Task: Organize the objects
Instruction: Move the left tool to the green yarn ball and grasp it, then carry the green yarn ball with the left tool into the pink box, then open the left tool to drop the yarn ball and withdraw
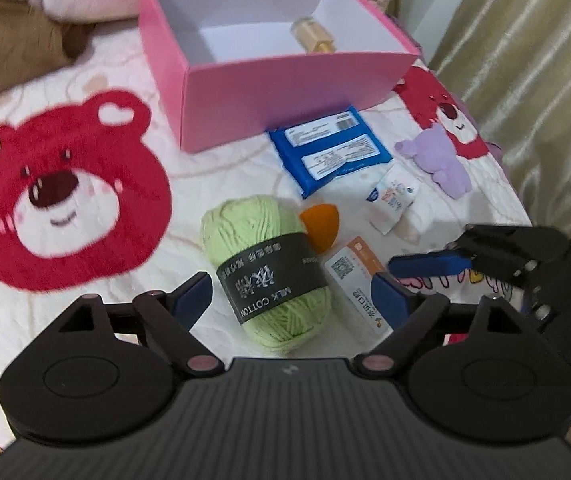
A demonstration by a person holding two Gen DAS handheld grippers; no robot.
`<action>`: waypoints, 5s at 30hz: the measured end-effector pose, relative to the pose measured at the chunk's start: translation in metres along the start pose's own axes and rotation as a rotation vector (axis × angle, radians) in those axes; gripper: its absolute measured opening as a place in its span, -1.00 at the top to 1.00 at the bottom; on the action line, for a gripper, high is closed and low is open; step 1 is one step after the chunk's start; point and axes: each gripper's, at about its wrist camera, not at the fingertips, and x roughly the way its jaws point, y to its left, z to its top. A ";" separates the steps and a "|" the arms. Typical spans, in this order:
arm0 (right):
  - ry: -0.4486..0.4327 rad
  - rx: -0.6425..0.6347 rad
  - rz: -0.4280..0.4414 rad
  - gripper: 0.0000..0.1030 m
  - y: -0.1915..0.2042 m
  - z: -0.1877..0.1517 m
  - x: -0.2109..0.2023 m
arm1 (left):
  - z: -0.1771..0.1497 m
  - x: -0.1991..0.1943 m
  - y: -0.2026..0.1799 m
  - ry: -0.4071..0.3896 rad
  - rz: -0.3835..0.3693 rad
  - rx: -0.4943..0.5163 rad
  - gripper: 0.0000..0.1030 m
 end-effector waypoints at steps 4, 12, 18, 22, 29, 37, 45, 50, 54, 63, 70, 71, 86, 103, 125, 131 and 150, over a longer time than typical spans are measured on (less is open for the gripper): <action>0.017 0.000 0.002 -0.61 -0.002 0.000 0.028 | -0.006 0.014 0.015 -0.002 -0.041 -0.098 -0.68; -0.029 -0.075 -0.067 -0.58 0.009 -0.002 0.063 | -0.013 0.037 0.025 0.024 -0.058 -0.190 0.01; -0.059 -0.187 -0.169 -0.18 0.027 -0.015 0.051 | -0.021 0.024 0.012 -0.014 -0.050 -0.133 0.10; -0.094 -0.189 -0.183 -0.14 0.032 -0.015 0.032 | -0.026 0.004 -0.008 -0.073 -0.017 -0.065 0.10; -0.193 -0.214 -0.210 -0.13 0.047 -0.005 -0.015 | -0.009 -0.041 -0.030 -0.142 -0.035 -0.034 0.10; -0.321 -0.308 -0.275 -0.13 0.040 0.037 -0.070 | 0.052 -0.080 -0.059 -0.223 -0.067 0.029 0.10; -0.336 -0.274 -0.292 -0.13 -0.017 0.102 -0.083 | 0.147 -0.055 -0.064 -0.176 -0.099 0.074 0.11; -0.290 -0.256 -0.307 -0.13 -0.059 0.144 -0.060 | 0.195 -0.015 -0.055 -0.140 -0.060 0.055 0.11; -0.259 -0.203 -0.289 -0.12 -0.090 0.165 -0.034 | 0.228 0.018 -0.045 -0.113 -0.040 0.025 0.10; -0.164 -0.110 -0.295 -0.11 -0.149 0.185 0.021 | 0.254 0.103 -0.014 -0.105 -0.070 -0.115 0.11; -0.122 -0.011 -0.288 -0.10 -0.182 0.179 0.048 | 0.253 0.145 -0.016 -0.088 -0.042 -0.129 0.14; -0.114 -0.001 -0.292 -0.10 -0.185 0.179 0.051 | 0.252 0.150 -0.016 -0.083 -0.041 -0.131 0.15; -0.070 0.043 -0.325 0.31 -0.196 0.174 0.062 | 0.253 0.176 -0.031 -0.105 0.039 -0.023 0.16; -0.115 0.107 -0.285 -0.08 -0.173 0.154 0.027 | 0.252 0.162 -0.030 -0.126 0.105 -0.004 -0.21; -0.167 -0.080 -0.342 -0.46 -0.079 0.138 -0.100 | 0.187 -0.031 -0.073 -0.155 0.023 0.216 -0.28; -0.198 -0.135 -0.323 -0.65 -0.039 0.107 -0.136 | 0.150 -0.068 -0.093 -0.146 0.021 0.287 -0.37; -0.107 -0.123 -0.173 -0.72 0.000 -0.012 -0.104 | 0.040 -0.040 -0.097 -0.022 -0.047 0.305 -0.49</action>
